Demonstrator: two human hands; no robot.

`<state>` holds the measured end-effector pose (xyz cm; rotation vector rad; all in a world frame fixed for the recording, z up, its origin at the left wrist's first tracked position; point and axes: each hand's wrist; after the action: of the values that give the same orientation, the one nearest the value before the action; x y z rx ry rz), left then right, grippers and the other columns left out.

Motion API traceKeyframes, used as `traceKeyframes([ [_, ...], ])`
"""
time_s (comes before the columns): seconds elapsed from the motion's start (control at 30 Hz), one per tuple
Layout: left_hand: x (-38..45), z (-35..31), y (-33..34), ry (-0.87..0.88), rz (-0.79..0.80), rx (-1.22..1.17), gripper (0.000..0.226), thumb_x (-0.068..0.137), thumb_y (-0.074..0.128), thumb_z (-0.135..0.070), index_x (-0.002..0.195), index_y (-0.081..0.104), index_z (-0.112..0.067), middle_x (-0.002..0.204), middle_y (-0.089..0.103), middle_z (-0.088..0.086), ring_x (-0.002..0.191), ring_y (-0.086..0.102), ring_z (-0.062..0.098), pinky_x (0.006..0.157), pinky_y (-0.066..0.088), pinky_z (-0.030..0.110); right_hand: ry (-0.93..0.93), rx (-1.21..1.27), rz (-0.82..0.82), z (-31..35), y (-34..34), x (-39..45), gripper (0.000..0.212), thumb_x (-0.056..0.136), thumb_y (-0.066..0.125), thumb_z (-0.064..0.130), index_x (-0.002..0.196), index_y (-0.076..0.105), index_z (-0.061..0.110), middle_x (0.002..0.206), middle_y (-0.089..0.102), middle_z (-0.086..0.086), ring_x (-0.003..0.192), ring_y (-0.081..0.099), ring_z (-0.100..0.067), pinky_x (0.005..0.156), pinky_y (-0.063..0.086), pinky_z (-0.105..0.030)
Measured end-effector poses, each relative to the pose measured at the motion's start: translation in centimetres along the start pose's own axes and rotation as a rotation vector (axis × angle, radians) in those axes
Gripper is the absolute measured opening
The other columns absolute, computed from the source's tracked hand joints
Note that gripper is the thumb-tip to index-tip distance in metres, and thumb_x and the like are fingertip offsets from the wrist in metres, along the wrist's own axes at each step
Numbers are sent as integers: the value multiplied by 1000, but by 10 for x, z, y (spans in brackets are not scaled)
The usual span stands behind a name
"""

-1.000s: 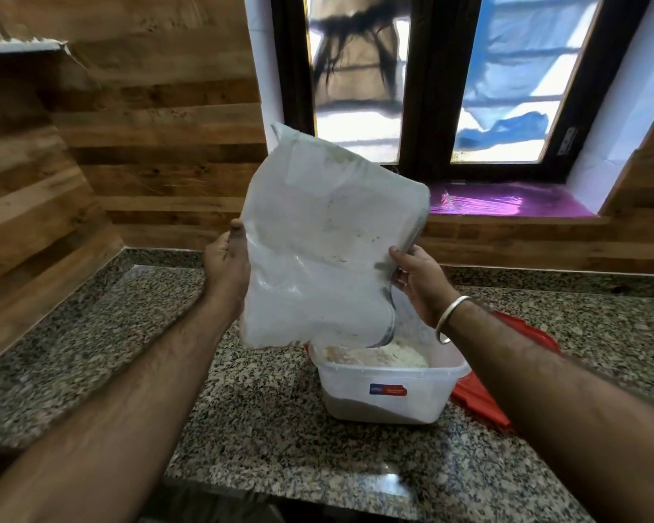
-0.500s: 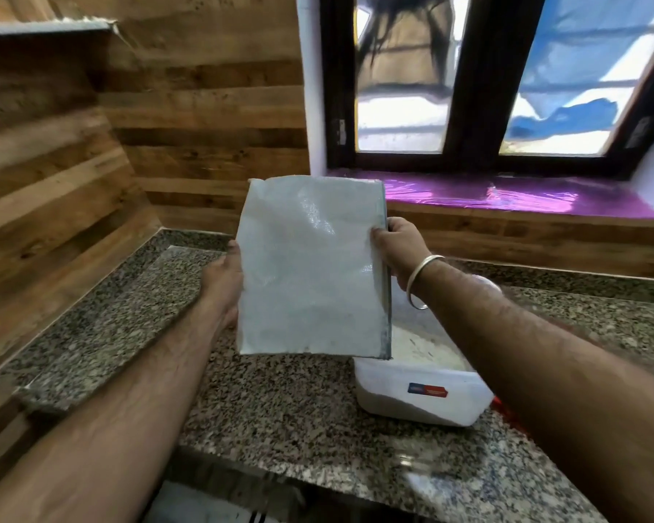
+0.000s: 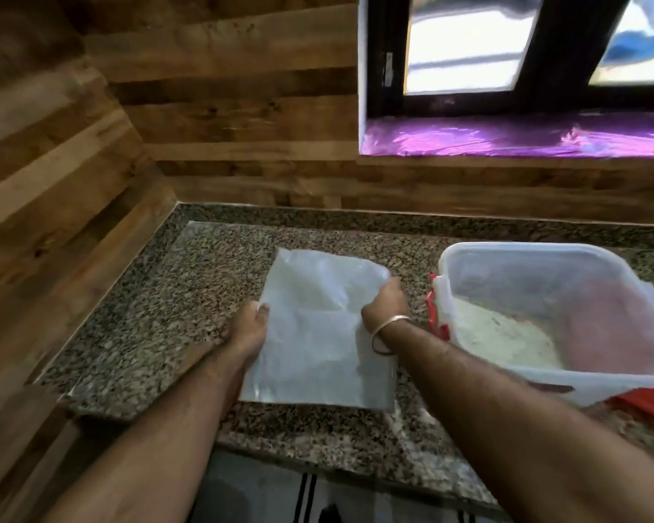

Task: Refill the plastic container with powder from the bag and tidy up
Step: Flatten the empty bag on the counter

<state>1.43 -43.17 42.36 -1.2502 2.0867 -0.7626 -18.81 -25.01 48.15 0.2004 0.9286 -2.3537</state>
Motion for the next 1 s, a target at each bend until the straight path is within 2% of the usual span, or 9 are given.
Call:
traceKeyframes([
  [0.13, 12, 23, 35, -6, 123, 63, 32, 113, 49, -26, 126, 63, 0, 121, 69, 20, 107, 65, 36, 82, 43, 32, 26, -193, -29, -37, 30, 7, 90, 84, 75, 22, 157, 24, 4, 148, 45, -23, 135, 49, -41, 112, 40, -40],
  [0.2, 19, 30, 44, 19, 147, 179, 33, 111, 51, -23, 134, 59, -1, 135, 64, 23, 119, 63, 40, 94, 50, 39, -41, -393, -47, -53, 48, 3, 88, 89, 70, 32, 159, 22, 8, 158, 32, -24, 143, 37, -44, 117, 34, -45],
  [0.27, 21, 30, 51, 101, 90, 381, 44, 110, 52, -23, 150, 49, -5, 155, 50, 20, 137, 51, 42, 109, 48, 48, -208, -607, -28, -64, 68, -5, 82, 95, 57, 44, 161, 19, 14, 168, 20, -20, 152, 23, -44, 123, 26, -54],
  [0.33, 21, 21, 53, 297, 52, 468, 59, 112, 47, -27, 166, 31, -12, 174, 28, 12, 159, 28, 37, 126, 31, 50, -366, -705, 78, -70, 89, -14, 84, 98, 40, 60, 165, 10, 18, 174, 4, -13, 159, 4, -39, 126, 12, -60],
  [0.4, 31, 11, 55, 540, 133, 521, 63, 115, 35, -35, 172, 13, -23, 181, 7, 4, 167, 4, 30, 135, 10, 46, -424, -741, 175, -71, 106, -21, 98, 91, 27, 81, 166, -1, 24, 173, -14, -6, 159, -15, -35, 125, -4, -62],
  [0.47, 47, 5, 60, 708, 257, 635, 63, 115, 20, -48, 171, -4, -33, 180, -10, -1, 166, -12, 25, 135, 0, 48, -406, -769, 235, -75, 117, -25, 115, 78, 21, 98, 164, -10, 29, 169, -27, -3, 155, -27, -35, 122, -13, -66],
  [0.53, 63, 0, 65, 808, 347, 747, 68, 111, 13, -62, 169, -12, -38, 178, -19, -2, 165, -19, 24, 134, -6, 50, -381, -798, 262, -82, 123, -25, 127, 66, 23, 106, 163, -16, 33, 167, -32, -5, 152, -33, -37, 119, -16, -68],
  [0.7, 109, -3, 92, 885, 420, 957, 92, 93, 8, -91, 167, -18, -43, 177, -25, 1, 163, -26, 26, 133, -10, 51, -381, -842, 260, -94, 130, -24, 140, 51, 28, 113, 156, -29, 40, 166, -37, -5, 148, -40, -40, 113, -17, -75],
  [1.0, 126, -15, 88, 826, 628, 912, 90, 94, 20, -89, 165, -18, -49, 176, -28, 1, 163, -24, 28, 133, -10, 51, -333, -884, 308, -90, 130, -21, 132, 56, 28, 110, 157, -25, 43, 166, -37, -4, 148, -41, -39, 109, -19, -78],
])
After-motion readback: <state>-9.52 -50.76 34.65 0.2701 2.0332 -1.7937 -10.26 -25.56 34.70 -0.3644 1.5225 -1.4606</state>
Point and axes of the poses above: each hand's wrist, its own x-axis towards the middle knuckle, its own y-axis out of the palm, z = x × y
